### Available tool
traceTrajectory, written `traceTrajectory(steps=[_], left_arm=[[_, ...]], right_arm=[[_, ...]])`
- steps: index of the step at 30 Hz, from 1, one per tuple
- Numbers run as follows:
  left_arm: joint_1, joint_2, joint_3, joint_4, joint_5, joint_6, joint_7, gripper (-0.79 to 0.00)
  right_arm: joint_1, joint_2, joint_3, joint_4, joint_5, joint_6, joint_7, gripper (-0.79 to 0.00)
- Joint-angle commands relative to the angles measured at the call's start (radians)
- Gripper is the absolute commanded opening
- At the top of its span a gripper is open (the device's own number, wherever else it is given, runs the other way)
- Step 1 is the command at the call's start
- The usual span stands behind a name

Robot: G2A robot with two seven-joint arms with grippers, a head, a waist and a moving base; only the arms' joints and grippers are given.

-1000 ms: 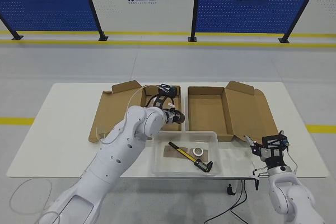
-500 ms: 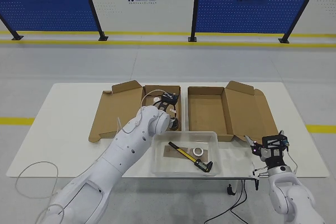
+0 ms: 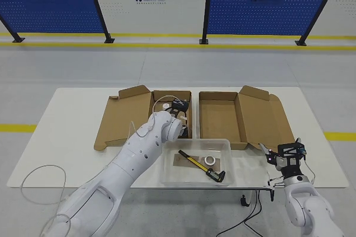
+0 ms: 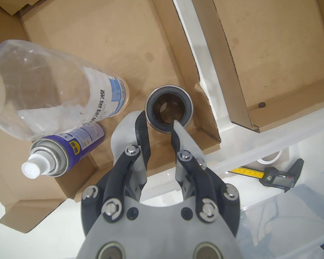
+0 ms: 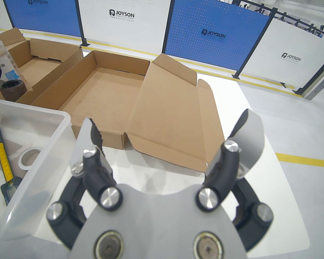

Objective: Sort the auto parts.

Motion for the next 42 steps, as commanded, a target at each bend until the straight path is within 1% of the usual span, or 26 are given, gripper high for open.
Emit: traceTrajectory(steps=[1, 5, 6, 8, 9, 10, 11, 12, 13, 14, 15, 16, 18, 19, 22, 24, 25, 26, 28, 29, 30, 33, 35, 38, 40, 42], left_arm=[[-0.002, -0.003, 0.0, 0.007, 0.0, -0.003, 0.001, -0.616], [-0.002, -0.007, -0.006, -0.013, 0.001, -0.002, 0.02, -0.61], [0.001, -0.007, -0.009, -0.027, 0.004, 0.0, 0.027, -0.591], [0.011, -0.004, -0.019, -0.067, 0.014, 0.007, 0.046, -0.514], [0.02, -0.001, -0.025, -0.094, 0.023, 0.009, 0.054, -0.425], [0.031, 0.004, -0.034, -0.124, 0.035, 0.017, 0.062, -0.36], [0.045, 0.01, -0.045, -0.163, 0.049, 0.022, 0.071, -0.083], [0.065, 0.017, -0.058, -0.206, 0.066, 0.028, 0.079, 0.0], [0.087, 0.025, -0.071, -0.253, 0.086, 0.035, 0.081, 0.0], [0.125, 0.038, -0.092, -0.329, 0.115, 0.038, 0.088, 0.0], [0.146, 0.045, -0.104, -0.365, 0.133, 0.041, 0.088, 0.0], [0.179, 0.055, -0.123, -0.427, 0.163, 0.046, 0.088, 0.0], [0.255, 0.077, -0.16, -0.557, 0.218, 0.027, 0.095, 0.0], [0.297, 0.087, -0.185, -0.621, 0.242, 0.03, 0.101, 0.0], [0.428, 0.117, -0.249, -0.801, 0.324, -0.004, 0.129, 0.0], [0.538, 0.134, -0.307, -0.914, 0.331, -0.015, 0.148, 0.0], [0.568, 0.139, -0.326, -0.942, 0.338, -0.018, 0.159, 0.0], [0.613, 0.146, -0.351, -0.986, 0.353, -0.03, 0.185, 0.0], [0.705, 0.16, -0.396, -1.061, 0.396, -0.058, 0.227, 0.0], [0.765, 0.168, -0.425, -1.11, 0.417, -0.071, 0.264, 0.0], [0.794, 0.172, -0.439, -1.131, 0.43, -0.079, 0.281, 0.0], [0.913, 0.188, -0.498, -1.206, 0.503, -0.108, 0.372, 0.0], [0.986, 0.197, -0.536, -1.234, 0.545, -0.123, 0.435, 0.0], [1.075, 0.207, -0.583, -1.272, 0.585, -0.146, 0.5, 0.0], [1.127, 0.212, -0.614, -1.296, 0.618, -0.142, 0.531, 0.0], [1.181, 0.214, -0.644, -1.322, 0.638, -0.114, 0.566, 0.0]], right_arm=[[0.0, 0.0, 0.0, 0.0, 0.0, 0.0, 0.0, 0.0], [0.0, 0.0, 0.0, 0.0, 0.0, 0.0, 0.0, 0.0], [0.0, 0.0, 0.0, 0.0, 0.0, 0.0, 0.0, 0.0], [0.0, 0.0, 0.0, 0.0, 0.0, 0.0, 0.0, 0.0], [0.0, 0.0, 0.0, 0.0, 0.0, 0.0, 0.0, 0.0], [0.0, 0.0, 0.0, 0.0, 0.0, 0.0, 0.0, 0.0], [0.0, 0.0, 0.0, 0.0, 0.0, 0.0, 0.0, 0.0], [0.0, 0.0, 0.0, 0.0, 0.0, 0.0, 0.0, 0.0], [0.0, 0.0, 0.0, 0.0, 0.0, 0.0, 0.0, 0.0], [0.0, 0.0, 0.0, 0.0, 0.0, 0.0, 0.0, 0.0], [0.0, 0.0, 0.0, 0.0, 0.0, 0.0, 0.0, 0.0], [0.0, 0.0, 0.0, 0.0, 0.0, 0.0, 0.0, 0.0], [0.0, 0.0, 0.0, 0.0, 0.0, 0.0, 0.0, 0.0], [0.0, 0.0, 0.0, 0.0, 0.0, 0.0, 0.0, 0.0], [0.0, 0.0, 0.0, 0.0, 0.0, 0.0, 0.0, 0.0], [0.0, 0.0, 0.0, 0.0, 0.0, 0.0, 0.0, 0.0], [0.0, 0.0, 0.0, 0.0, 0.0, 0.0, 0.0, 0.0], [0.0, 0.0, 0.0, 0.0, 0.0, 0.0, 0.0, 0.0], [0.0, 0.0, 0.0, 0.0, 0.0, 0.0, 0.0, 0.0], [0.0, 0.0, 0.0, 0.0, 0.0, 0.0, 0.0, 0.0], [0.0, 0.0, 0.0, 0.0, 0.0, 0.0, 0.0, 0.0], [0.0, 0.0, 0.0, 0.0, 0.0, 0.0, 0.0, 0.0], [0.0, 0.0, 0.0, 0.0, 0.0, 0.0, 0.0, 0.0], [0.0, 0.0, 0.0, 0.0, 0.0, 0.0, 0.0, 0.0], [0.0, 0.0, 0.0, 0.0, 0.0, 0.0, 0.0, 0.0], [0.0, 0.0, 0.0, 0.0, 0.0, 0.0, 0.0, 0.0]])
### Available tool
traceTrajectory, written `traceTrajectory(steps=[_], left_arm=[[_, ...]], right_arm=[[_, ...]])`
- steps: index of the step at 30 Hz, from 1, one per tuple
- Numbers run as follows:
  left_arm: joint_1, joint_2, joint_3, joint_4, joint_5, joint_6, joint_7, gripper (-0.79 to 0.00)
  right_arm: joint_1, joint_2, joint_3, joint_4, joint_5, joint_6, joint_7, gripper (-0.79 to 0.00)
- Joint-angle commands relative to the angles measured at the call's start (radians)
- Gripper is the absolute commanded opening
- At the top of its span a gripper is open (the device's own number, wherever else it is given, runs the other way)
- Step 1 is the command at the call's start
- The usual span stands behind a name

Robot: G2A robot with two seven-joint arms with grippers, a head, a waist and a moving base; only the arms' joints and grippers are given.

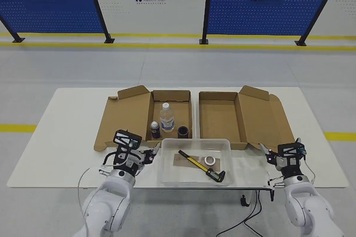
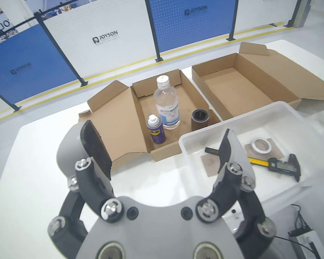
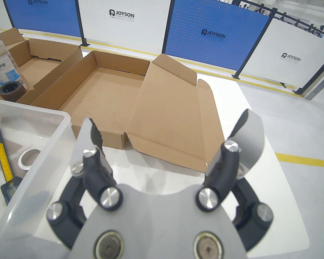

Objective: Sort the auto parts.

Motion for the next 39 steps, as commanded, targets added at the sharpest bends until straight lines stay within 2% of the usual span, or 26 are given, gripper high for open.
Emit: traceTrajectory(steps=[1, 4, 8, 16, 21, 24, 29, 35, 36, 39], left_arm=[[0.057, 0.002, -0.03, -0.024, 0.014, 0.038, 0.039, 0.0], [0.135, 0.002, -0.08, -0.048, 0.007, 0.095, 0.078, 0.0], [0.198, 0.005, -0.132, -0.065, -0.01, 0.091, 0.096, 0.0], [0.201, 0.005, -0.135, -0.066, -0.012, 0.089, 0.094, 0.0], [0.201, 0.005, -0.135, -0.066, -0.012, 0.089, 0.094, 0.0], [0.201, 0.005, -0.135, -0.066, -0.012, 0.089, 0.094, 0.0], [0.201, 0.005, -0.135, -0.066, -0.012, 0.089, 0.094, 0.0], [0.201, 0.005, -0.135, -0.066, -0.012, 0.089, 0.094, 0.0], [0.201, 0.005, -0.135, -0.066, -0.012, 0.089, 0.094, 0.0], [0.201, 0.005, -0.135, -0.066, -0.012, 0.089, 0.094, 0.0]], right_arm=[[0.0, 0.0, 0.0, 0.0, 0.0, 0.0, 0.0, 0.0], [0.0, 0.0, 0.0, 0.0, 0.0, 0.0, 0.0, 0.0], [0.0, 0.0, 0.0, 0.0, 0.0, 0.0, 0.0, 0.0], [0.013, -0.002, 0.0, -0.021, 0.019, -0.007, 0.003, 0.0], [0.055, -0.002, 0.007, -0.096, 0.048, -0.043, 0.082, 0.0], [0.109, 0.0, 0.005, -0.156, 0.079, -0.077, 0.191, 0.0], [0.261, 0.001, -0.03, -0.223, 0.193, -0.134, 0.47, 0.0], [0.467, 0.011, -0.125, -0.213, 0.271, -0.311, 0.887, 0.0], [0.492, 0.015, -0.146, -0.213, 0.264, -0.364, 0.953, 0.0], [0.531, 0.018, -0.194, -0.194, 0.288, -0.41, 1.094, 0.0]])
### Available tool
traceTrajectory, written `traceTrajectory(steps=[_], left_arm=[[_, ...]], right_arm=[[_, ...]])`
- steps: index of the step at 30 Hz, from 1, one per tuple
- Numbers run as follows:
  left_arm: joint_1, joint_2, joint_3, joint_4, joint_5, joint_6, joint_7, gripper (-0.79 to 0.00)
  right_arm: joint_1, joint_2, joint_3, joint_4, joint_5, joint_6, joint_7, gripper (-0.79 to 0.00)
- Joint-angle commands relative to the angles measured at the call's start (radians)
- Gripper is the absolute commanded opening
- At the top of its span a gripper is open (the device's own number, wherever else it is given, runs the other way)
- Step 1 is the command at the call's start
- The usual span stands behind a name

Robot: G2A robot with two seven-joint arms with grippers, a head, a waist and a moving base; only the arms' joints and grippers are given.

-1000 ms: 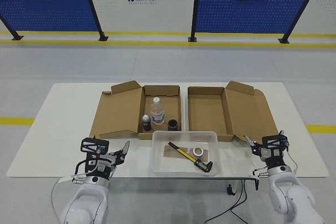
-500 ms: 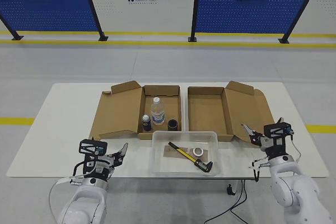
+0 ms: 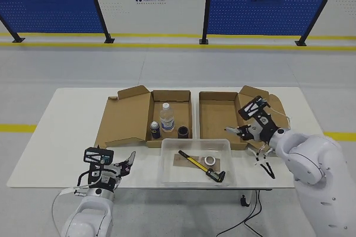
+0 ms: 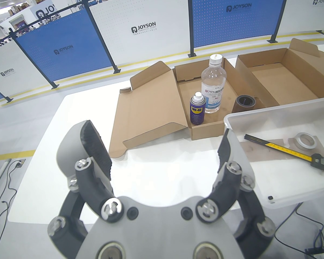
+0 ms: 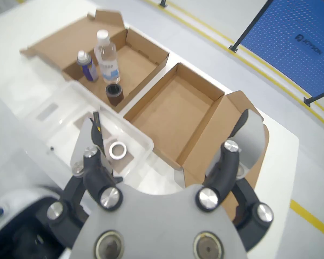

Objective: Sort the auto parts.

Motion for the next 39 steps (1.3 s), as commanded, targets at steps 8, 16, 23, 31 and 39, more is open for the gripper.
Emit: traceTrajectory(steps=[8, 16, 23, 31, 39], left_arm=[[0.0, 0.0, 0.0, 0.0, 0.0, 0.0, 0.0, 0.0], [0.0, 0.0, 0.0, 0.0, 0.0, 0.0, 0.0, 0.0], [0.0, 0.0, 0.0, 0.0, 0.0, 0.0, 0.0, 0.0], [0.0, 0.0, 0.0, 0.0, 0.0, 0.0, 0.0, 0.0], [0.0, 0.0, 0.0, 0.0, 0.0, 0.0, 0.0, 0.0]], right_arm=[[0.02, 0.008, -0.122, 0.002, 0.148, -0.068, 0.288, 0.0], [0.026, 0.008, -0.158, 0.026, 0.195, -0.027, 0.313, 0.0], [0.026, 0.008, -0.158, 0.026, 0.195, -0.027, 0.313, 0.0], [0.026, 0.008, -0.158, 0.026, 0.195, -0.027, 0.313, 0.0], [0.071, 0.01, -0.237, 0.116, 0.238, -0.064, 0.323, 0.0]])
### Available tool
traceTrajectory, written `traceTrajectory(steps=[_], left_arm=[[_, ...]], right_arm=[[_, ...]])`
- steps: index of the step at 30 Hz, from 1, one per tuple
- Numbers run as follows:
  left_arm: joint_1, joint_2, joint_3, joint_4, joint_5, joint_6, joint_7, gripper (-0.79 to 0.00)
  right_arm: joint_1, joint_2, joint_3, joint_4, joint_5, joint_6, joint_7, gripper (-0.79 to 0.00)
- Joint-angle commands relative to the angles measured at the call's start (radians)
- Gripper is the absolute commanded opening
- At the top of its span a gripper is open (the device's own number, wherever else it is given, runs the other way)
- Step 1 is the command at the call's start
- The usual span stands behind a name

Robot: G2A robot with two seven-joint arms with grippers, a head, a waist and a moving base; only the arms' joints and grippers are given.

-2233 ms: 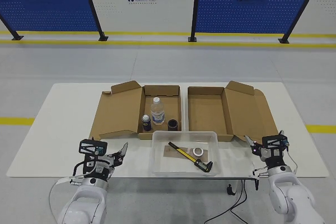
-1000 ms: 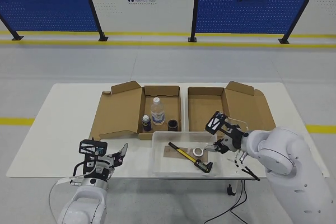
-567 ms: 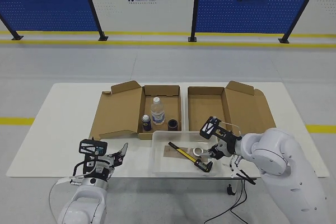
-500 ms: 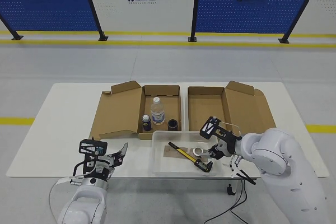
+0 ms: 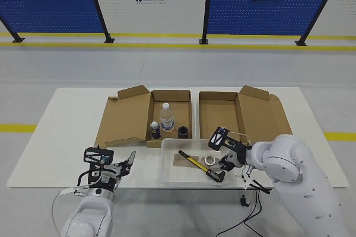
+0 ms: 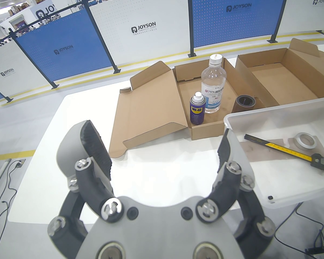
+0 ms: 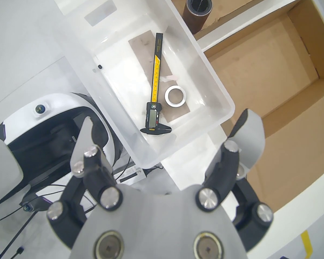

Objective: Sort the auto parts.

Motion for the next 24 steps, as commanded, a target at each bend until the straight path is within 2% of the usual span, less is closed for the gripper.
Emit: traceTrajectory(steps=[1, 7, 8, 9, 13, 16, 17, 18, 19, 24], left_arm=[[0.0, 0.0, 0.0, 0.0, 0.0, 0.0, 0.0, 0.0], [0.0, 0.0, 0.0, 0.0, 0.0, 0.0, 0.0, 0.0], [0.0, 0.0, 0.0, 0.0, 0.0, 0.0, 0.0, 0.0], [0.0, 0.0, 0.0, 0.0, 0.0, 0.0, 0.0, 0.0], [0.0, 0.0, 0.0, 0.0, 0.0, 0.0, 0.0, 0.0], [0.0, 0.0, 0.0, 0.0, 0.0, 0.0, 0.0, 0.0], [0.0, 0.0, 0.0, 0.0, 0.0, 0.0, 0.0, 0.0], [0.0, 0.0, 0.0, 0.0, 0.0, 0.0, 0.0, 0.0], [0.0, 0.0, 0.0, 0.0, 0.0, 0.0, 0.0, 0.0], [0.0, 0.0, 0.0, 0.0, 0.0, 0.0, 0.0, 0.0]], right_arm=[[0.021, -0.002, -0.041, 0.027, 0.001, 0.021, 0.019, 0.0], [0.098, -0.019, -0.187, 0.091, 0.009, 0.122, 0.113, 0.0], [0.109, -0.022, -0.204, 0.105, 0.017, 0.143, 0.117, -0.145], [0.121, -0.026, -0.219, 0.119, 0.017, 0.158, 0.121, -0.332], [0.158, -0.038, -0.285, 0.181, -0.011, 0.206, 0.126, -0.391], [0.182, -0.048, -0.332, 0.226, -0.041, 0.23, 0.125, -0.397], [0.191, -0.051, -0.348, 0.237, -0.061, 0.231, 0.13, -0.283], [0.2, -0.053, -0.366, 0.247, -0.093, 0.234, 0.141, -0.277], [0.206, -0.056, -0.382, 0.256, -0.113, 0.245, 0.146, -0.403], [0.224, -0.069, -0.423, 0.301, -0.119, 0.278, 0.126, -0.449]])
